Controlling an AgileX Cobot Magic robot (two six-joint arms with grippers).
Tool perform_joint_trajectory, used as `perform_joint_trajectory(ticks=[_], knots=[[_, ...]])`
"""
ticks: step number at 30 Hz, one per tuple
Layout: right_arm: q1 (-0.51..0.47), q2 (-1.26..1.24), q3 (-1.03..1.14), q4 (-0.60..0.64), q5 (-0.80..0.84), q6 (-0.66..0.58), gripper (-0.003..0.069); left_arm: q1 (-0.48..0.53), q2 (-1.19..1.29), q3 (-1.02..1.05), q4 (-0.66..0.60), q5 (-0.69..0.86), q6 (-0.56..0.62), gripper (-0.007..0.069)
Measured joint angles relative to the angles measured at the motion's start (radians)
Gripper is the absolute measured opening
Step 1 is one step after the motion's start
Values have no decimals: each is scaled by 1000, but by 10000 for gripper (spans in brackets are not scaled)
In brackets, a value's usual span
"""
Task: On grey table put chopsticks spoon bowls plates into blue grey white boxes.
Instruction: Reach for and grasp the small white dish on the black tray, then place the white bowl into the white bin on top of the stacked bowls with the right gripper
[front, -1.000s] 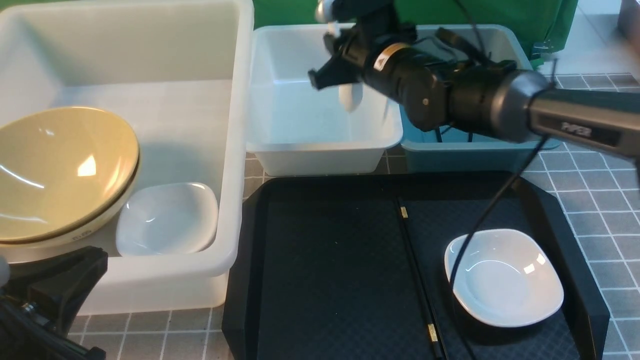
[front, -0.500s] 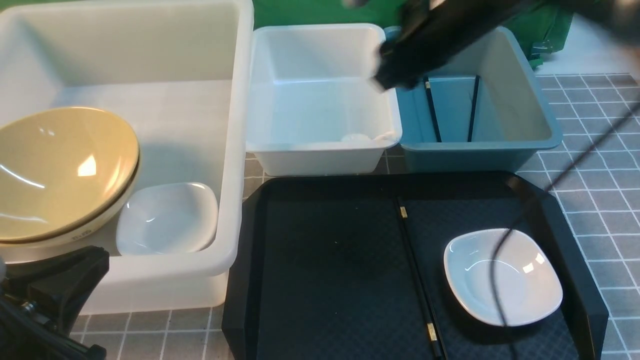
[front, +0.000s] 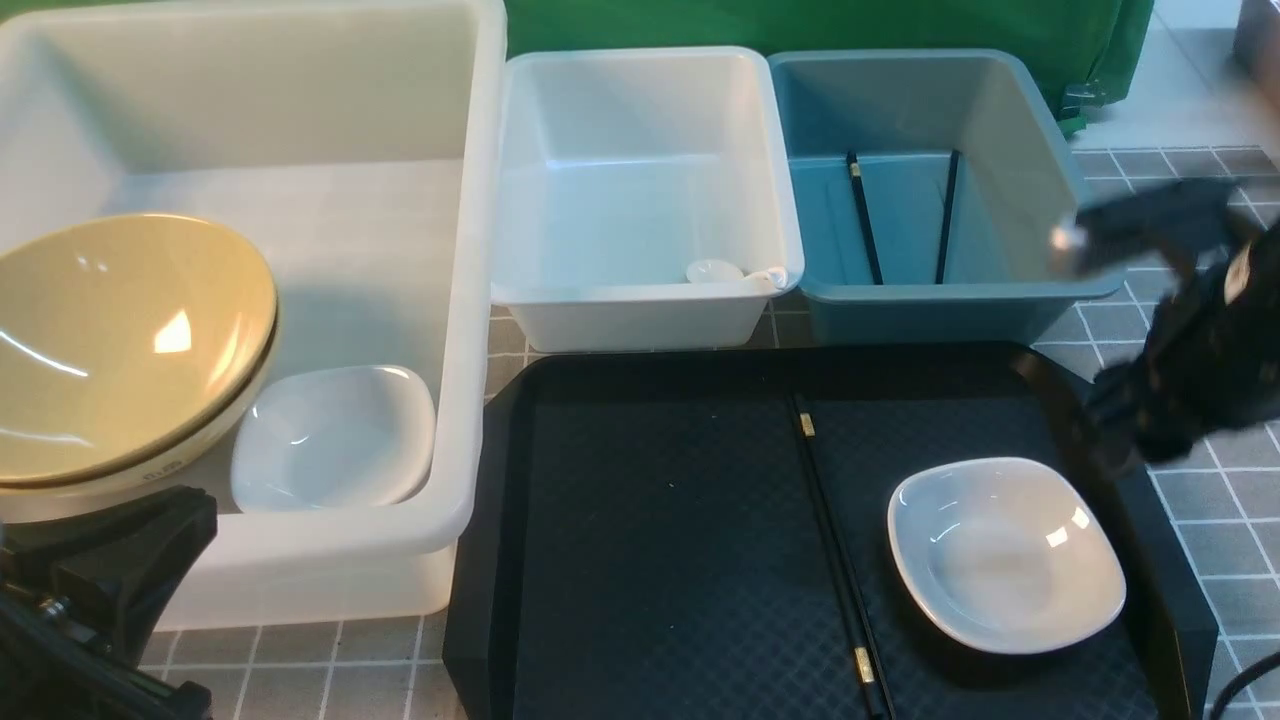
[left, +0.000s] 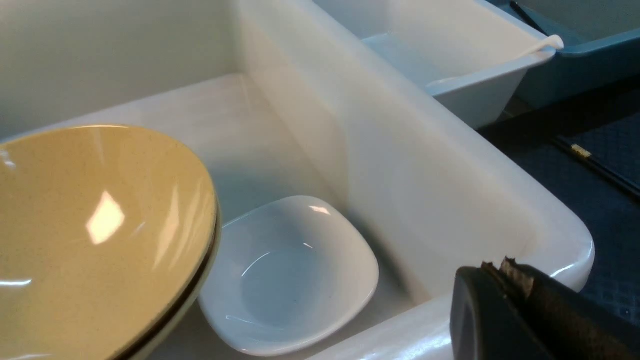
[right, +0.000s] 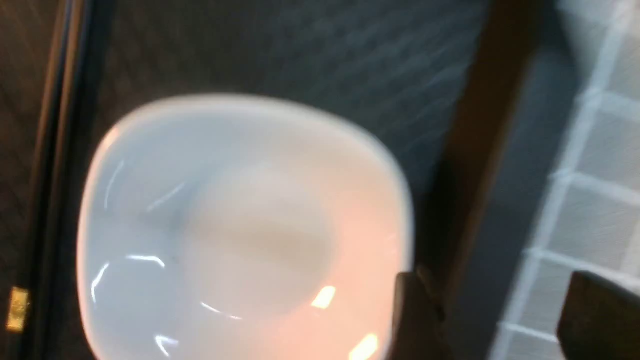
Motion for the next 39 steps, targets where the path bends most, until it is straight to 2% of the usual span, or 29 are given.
perform_joint_trajectory(ticks=[3, 15, 19, 22, 23, 27, 31, 36, 39], knots=[[-1, 10, 62, 2, -102, 26, 405, 0, 0, 0, -4, -2, -3, -11], [-1, 161, 68, 83, -190, -29, 395, 0, 0, 0, -7, -5, -5, -11], [-1, 183, 68, 117, -197, -78, 325, 0, 0, 0, -7, -5, -5, -11], [-2, 184, 66, 156, -192, -140, 235, 0, 0, 0, -7, -5, -5, -11], [-2, 184, 66, 159, -192, -144, 230, 0, 0, 0, -7, -5, -5, -11], [-2, 162, 19, 179, -96, -185, 183, 0, 0, 0, -7, -6, -6, -11], [-2, 60, -73, 238, 10, -241, 75, 0, 0, 0, -7, -12, -6, -11], [25, -38, -270, 282, 70, -270, 71, 0, -10, 0, -7, -20, -7, -11], [112, -41, -464, 282, 82, -276, 71, 0, -58, 0, -4, -48, -7, -11]])
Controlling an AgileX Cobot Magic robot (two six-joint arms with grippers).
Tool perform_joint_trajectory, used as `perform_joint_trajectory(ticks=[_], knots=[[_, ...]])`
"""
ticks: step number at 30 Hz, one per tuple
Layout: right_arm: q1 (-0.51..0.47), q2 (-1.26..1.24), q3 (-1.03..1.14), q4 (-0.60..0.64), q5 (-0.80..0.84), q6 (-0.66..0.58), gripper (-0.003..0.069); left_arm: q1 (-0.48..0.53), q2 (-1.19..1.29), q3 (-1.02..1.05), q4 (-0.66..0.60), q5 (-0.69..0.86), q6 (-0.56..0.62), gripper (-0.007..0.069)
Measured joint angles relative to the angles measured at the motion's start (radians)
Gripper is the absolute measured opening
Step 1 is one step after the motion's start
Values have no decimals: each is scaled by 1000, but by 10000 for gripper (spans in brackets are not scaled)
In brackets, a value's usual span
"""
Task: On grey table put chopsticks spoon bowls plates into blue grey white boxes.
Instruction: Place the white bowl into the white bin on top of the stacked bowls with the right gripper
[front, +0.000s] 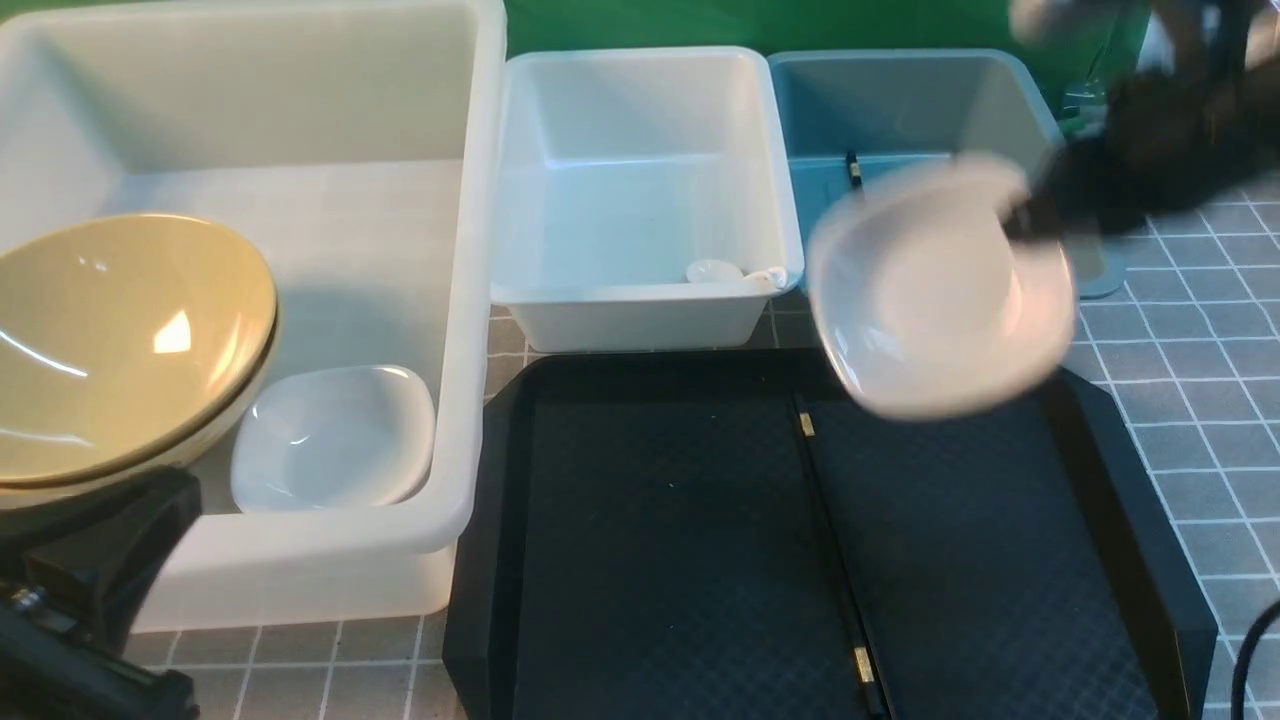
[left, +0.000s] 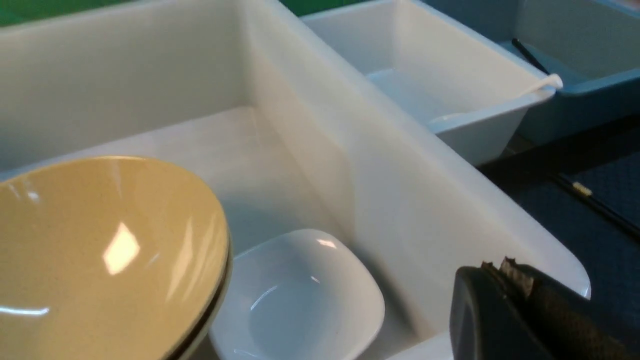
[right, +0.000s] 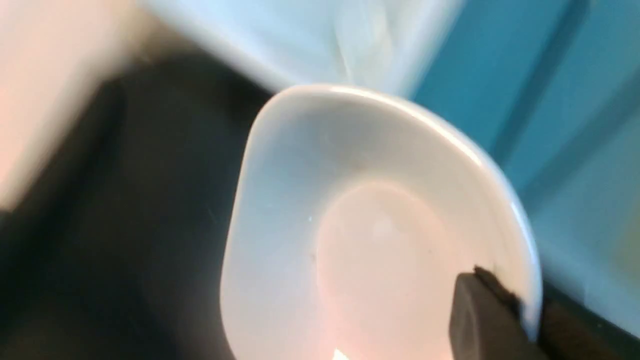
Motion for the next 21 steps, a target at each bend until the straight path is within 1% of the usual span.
perform_joint_trajectory(ticks=[2, 5, 6, 8, 9, 10, 11, 12, 13, 15, 16, 18, 21], knots=[[65, 27, -98, 0, -1, -6, 71, 0, -32, 0, 1, -15, 0, -11], [231, 134, -294, 7, -17, -35, 71, 0, -90, 0, 12, -54, 0, -11], [231, 143, -306, 7, -17, -35, 71, 0, -96, 0, 13, -56, 0, -11], [341, 257, -439, 15, -25, -49, 71, 0, -119, 0, 21, -74, 0, -11], [365, 305, -489, 15, -25, -56, 71, 0, -127, 0, 26, -79, 0, -11], [422, 392, -578, 8, -25, -66, 71, 0, -134, 0, 40, -97, -3, -11], [428, 405, -590, 5, -24, -66, 71, 0, -134, 1, 42, -101, -3, -11], [472, 507, -692, -28, -12, -63, 71, 0, -138, 7, 55, -135, -16, -11], [477, 533, -718, -40, -9, -61, 71, 0, -138, 9, 57, -141, -18, -11], [524, 679, -880, -121, 51, -45, 71, 13, -142, 30, 70, -187, -43, -11], [534, 735, -926, -156, 75, -38, 71, 22, -145, 35, 72, -196, -53, -11], [553, 816, -1002, -197, 105, -15, 71, 48, -155, 47, 73, -209, -75, -11], [571, 884, -1036, -226, 105, 3, 71, 88, -163, 51, 73, -221, -104, -11]])
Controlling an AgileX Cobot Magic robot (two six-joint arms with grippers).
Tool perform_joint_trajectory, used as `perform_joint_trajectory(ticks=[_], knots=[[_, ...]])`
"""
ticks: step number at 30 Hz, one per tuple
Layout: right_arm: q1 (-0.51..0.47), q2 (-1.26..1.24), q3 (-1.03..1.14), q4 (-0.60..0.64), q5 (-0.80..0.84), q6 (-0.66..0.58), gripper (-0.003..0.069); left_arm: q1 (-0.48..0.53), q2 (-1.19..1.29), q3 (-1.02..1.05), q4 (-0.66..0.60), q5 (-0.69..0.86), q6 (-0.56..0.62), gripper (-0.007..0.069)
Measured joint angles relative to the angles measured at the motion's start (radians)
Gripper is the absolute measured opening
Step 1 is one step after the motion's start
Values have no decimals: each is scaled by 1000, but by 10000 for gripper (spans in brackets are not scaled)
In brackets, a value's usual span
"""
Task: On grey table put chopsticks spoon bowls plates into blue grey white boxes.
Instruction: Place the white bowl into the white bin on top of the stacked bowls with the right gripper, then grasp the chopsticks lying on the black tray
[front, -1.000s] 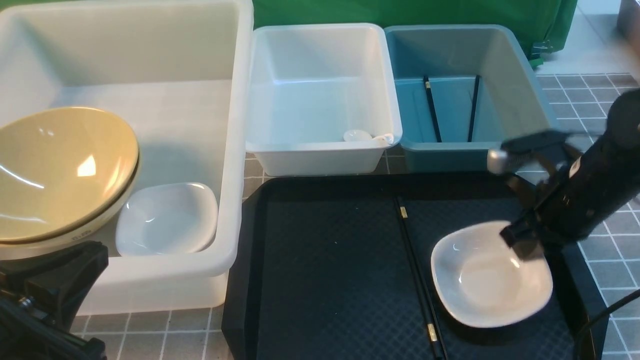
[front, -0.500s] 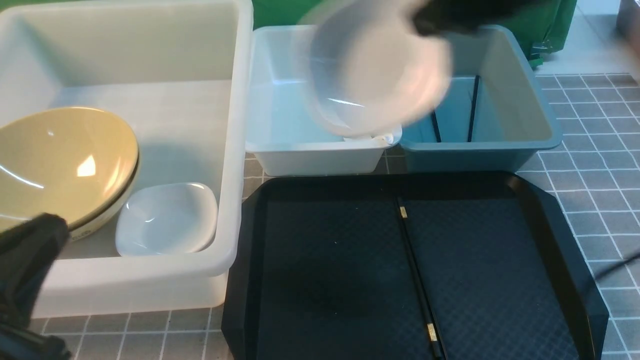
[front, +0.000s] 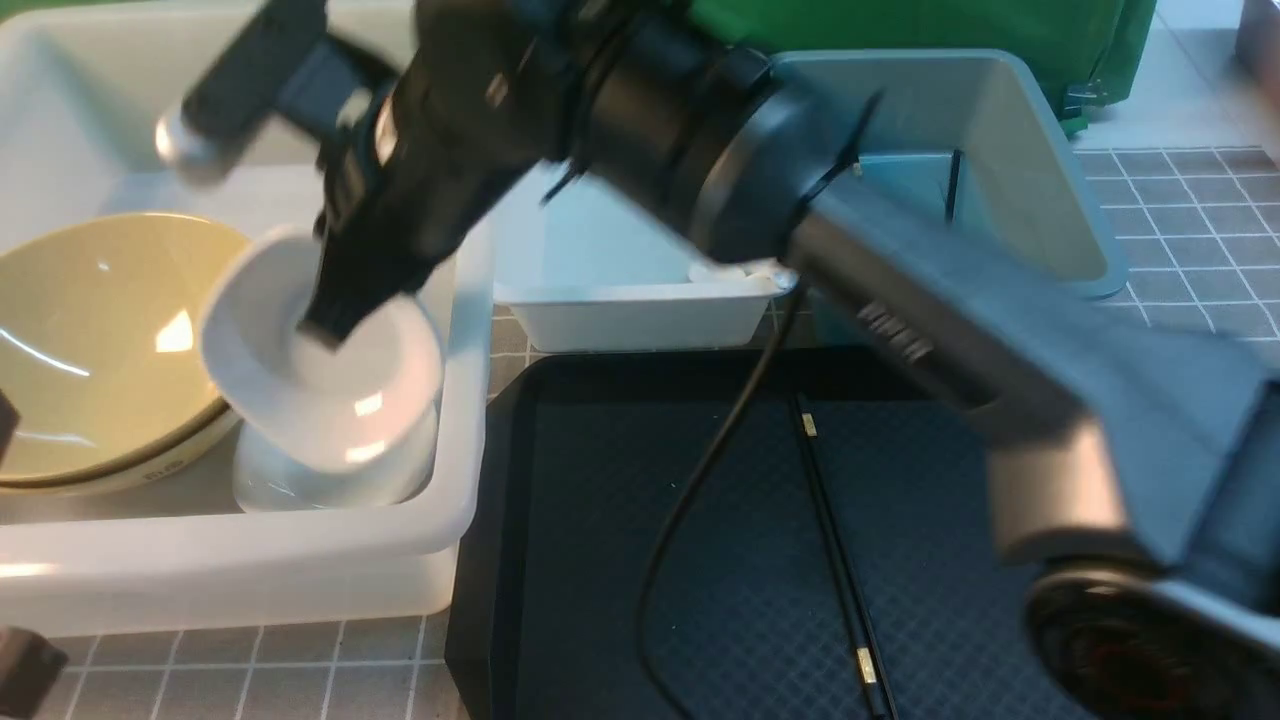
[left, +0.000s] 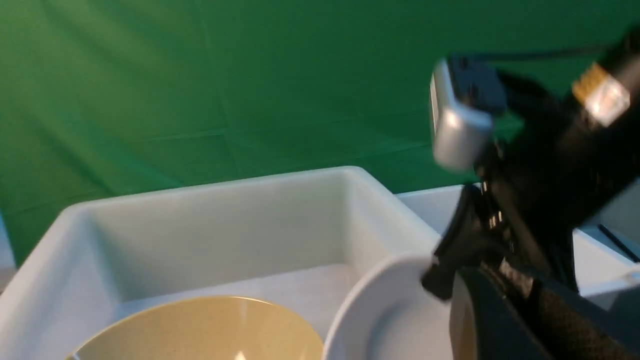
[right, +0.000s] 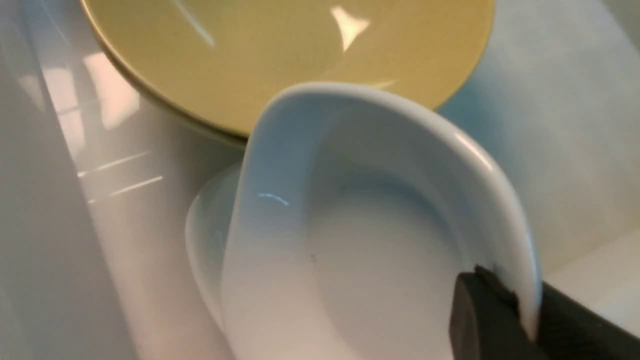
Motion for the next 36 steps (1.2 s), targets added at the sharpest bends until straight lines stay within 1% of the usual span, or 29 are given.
perform_joint_trajectory(ticks=[5, 8, 10, 16, 19, 20, 23, 24, 26, 28, 29, 31, 33, 35, 36], knots=[[7, 34, 6, -7, -14, -4, 72, 32, -4, 0, 0, -3, -8, -11], [8, 34, 35, -7, -45, -2, 99, 33, -4, 0, 0, -3, -9, -10], [9, 35, 57, -7, -69, 19, 160, 33, -4, 2, -7, -5, -11, -10], [9, 19, 72, 0, -69, 112, 423, 33, -4, 30, -117, -27, -12, -10], [-7, -50, 109, 4, -29, 133, 489, 33, -4, 30, -144, -35, -12, -8], [-17, -92, 129, 5, -11, 137, 498, 33, -4, 30, -148, -36, -12, -8], [-62, -268, 190, -7, 52, 130, 499, 33, -4, 30, -153, -13, -12, -8], [-79, -341, 208, -26, 82, 125, 494, 33, -4, 26, -155, 17, -12, -8], [-98, -390, 219, -42, 106, 123, 486, 33, -4, 17, -155, 58, -12, -8], [-154, -538, 273, -112, 181, 125, 442, 33, 22, -45, -155, 175, -12, -8], [-159, -550, 273, -112, 183, 127, 437, 33, 26, -45, -155, 183, -12, -8], [-235, -686, 385, -151, 199, 162, 370, 24, 79, -124, -155, 256, 2, -8], [-288, -771, 502, -162, 203, 175, 321, -4, 150, -204, -162, 314, 27, -8], [-361, -856, 682, -166, 207, 182, 252, -44, 245, -297, -181, 387, 61, -8], [-386, -895, 755, -167, 207, 187, 230, -67, 300, -347, -195, 429, 80, -8]])
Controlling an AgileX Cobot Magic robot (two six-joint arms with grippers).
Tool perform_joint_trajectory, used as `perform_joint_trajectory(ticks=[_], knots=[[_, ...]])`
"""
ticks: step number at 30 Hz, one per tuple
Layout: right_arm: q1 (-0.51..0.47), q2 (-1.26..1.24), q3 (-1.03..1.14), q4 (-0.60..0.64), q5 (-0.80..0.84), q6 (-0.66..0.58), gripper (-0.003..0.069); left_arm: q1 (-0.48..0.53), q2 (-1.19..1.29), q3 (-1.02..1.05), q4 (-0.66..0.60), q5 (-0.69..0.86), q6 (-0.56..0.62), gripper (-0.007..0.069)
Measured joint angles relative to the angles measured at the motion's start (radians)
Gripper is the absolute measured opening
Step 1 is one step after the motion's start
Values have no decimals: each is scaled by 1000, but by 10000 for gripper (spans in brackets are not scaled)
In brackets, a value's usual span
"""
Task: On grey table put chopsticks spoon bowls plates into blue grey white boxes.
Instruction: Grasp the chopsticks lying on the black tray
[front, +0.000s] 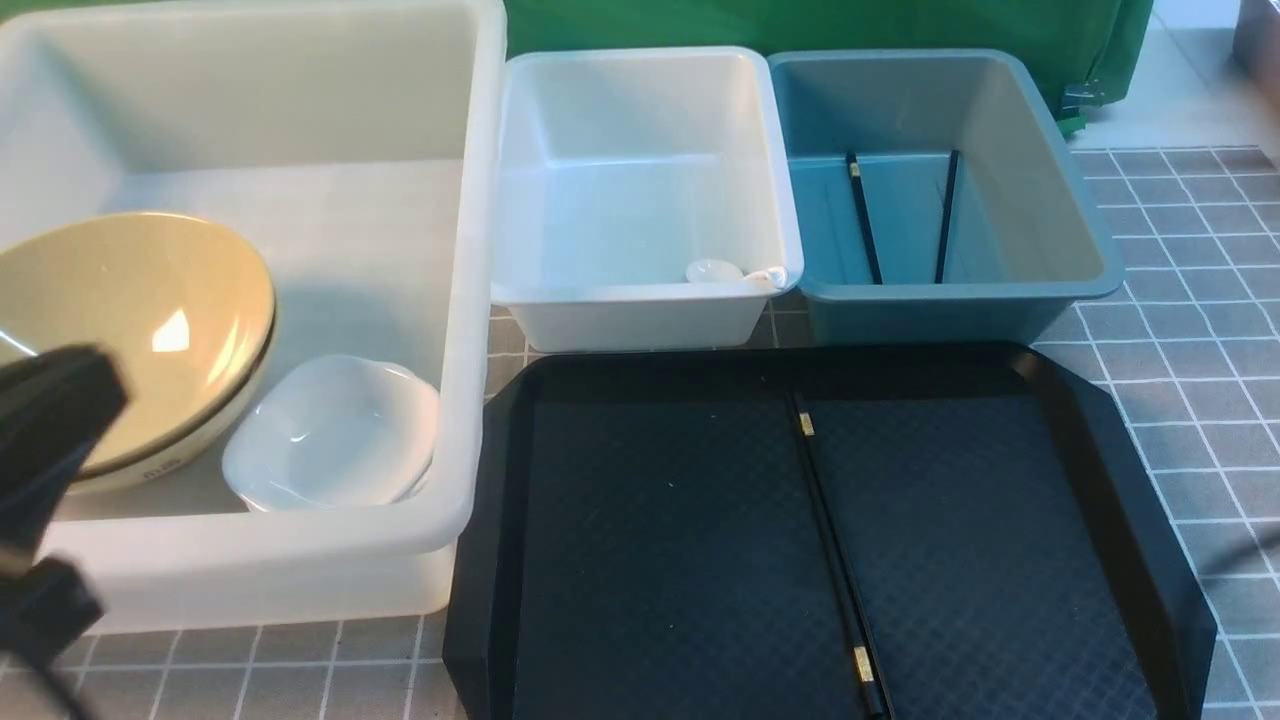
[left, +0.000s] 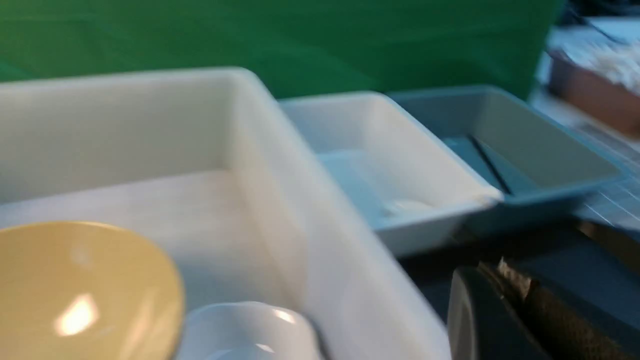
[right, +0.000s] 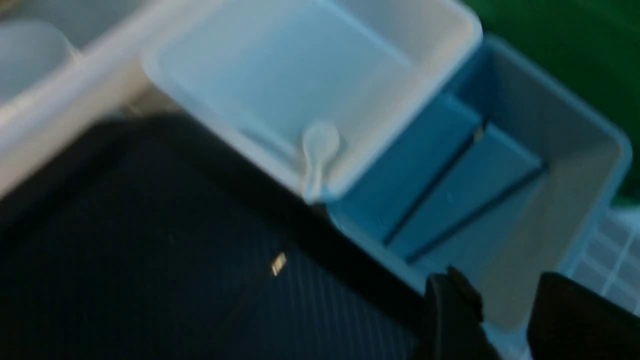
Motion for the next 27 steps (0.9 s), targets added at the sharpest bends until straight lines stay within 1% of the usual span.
perform_joint_trajectory(ticks=[2, 3, 4, 5, 9, 11, 13, 15, 16, 17, 19, 23, 25, 27], knots=[[-58, -76, 191, 0, -2, 20, 183, -42, 120, -89, -33, 88, 34, -8], [-79, -99, 250, 0, -12, 26, 168, -65, 183, -136, -47, 124, 49, -8], [-83, -114, 289, 0, -15, 28, 165, -70, 183, -145, -51, 132, 55, -8], [-119, -183, 464, 0, -73, 48, 139, -110, 298, -225, -78, 201, 72, -8], [-138, -308, 778, 1, -234, 77, 127, -203, 544, -377, -108, 320, 87, -8], [-138, -343, 880, 3, -293, 84, 127, -263, 656, -439, -99, 361, 97, -8], [-139, -373, 997, 3, -354, 91, 127, -339, 776, -522, -55, 392, 107, -8], [-139, -379, 1052, 0, -395, 91, 127, -404, 854, -584, -3, 403, 100, -8], [-139, -380, 1063, -1, -398, 92, 128, -418, 873, -598, 11, 405, 94, -8], [-139, -380, 1093, -1, -421, 92, 129, -460, 945, -643, 62, 410, 60, -8], [-139, -380, 1112, -2, -451, 102, 129, -505, 1035, -708, 144, 419, -18, -8], [-139, -380, 1104, -5, -491, 118, 131, -559, 1220, -848, 307, 472, -193, -8], [-139, -380, 1092, -5, -493, 121, 130, -568, 1303, -907, 349, 480, -263, -5], [-139, -380, 1084, -5, -497, 124, 130, -569, 1379, -963, 358, 475, -306, 12]])
